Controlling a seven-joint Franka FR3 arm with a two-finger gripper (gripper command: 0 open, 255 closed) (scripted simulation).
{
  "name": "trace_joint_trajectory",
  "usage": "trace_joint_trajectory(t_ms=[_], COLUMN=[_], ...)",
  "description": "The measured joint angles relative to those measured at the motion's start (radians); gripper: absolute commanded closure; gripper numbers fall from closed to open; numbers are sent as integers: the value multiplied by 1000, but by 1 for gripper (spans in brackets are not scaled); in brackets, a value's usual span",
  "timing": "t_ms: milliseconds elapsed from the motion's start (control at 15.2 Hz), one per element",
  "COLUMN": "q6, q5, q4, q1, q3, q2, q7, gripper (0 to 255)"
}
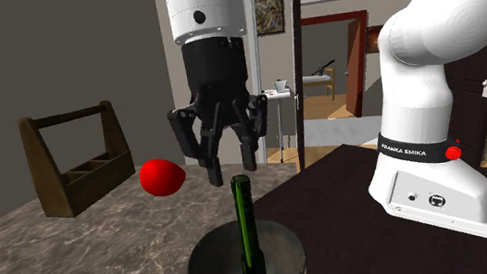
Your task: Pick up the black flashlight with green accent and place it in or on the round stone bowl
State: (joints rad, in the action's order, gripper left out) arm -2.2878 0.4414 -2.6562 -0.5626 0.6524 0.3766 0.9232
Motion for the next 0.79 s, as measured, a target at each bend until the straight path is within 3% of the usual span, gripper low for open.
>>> trace_joint_trajectory(t_ms=[330, 660, 792], q6=[0, 141, 156], q5=[0, -13, -13], q4=[0, 59, 64], q1=[0, -2, -3], q3=[0, -48, -53], q2=[0, 83, 93], q7=[0, -6, -7], gripper=[0, 0, 0])
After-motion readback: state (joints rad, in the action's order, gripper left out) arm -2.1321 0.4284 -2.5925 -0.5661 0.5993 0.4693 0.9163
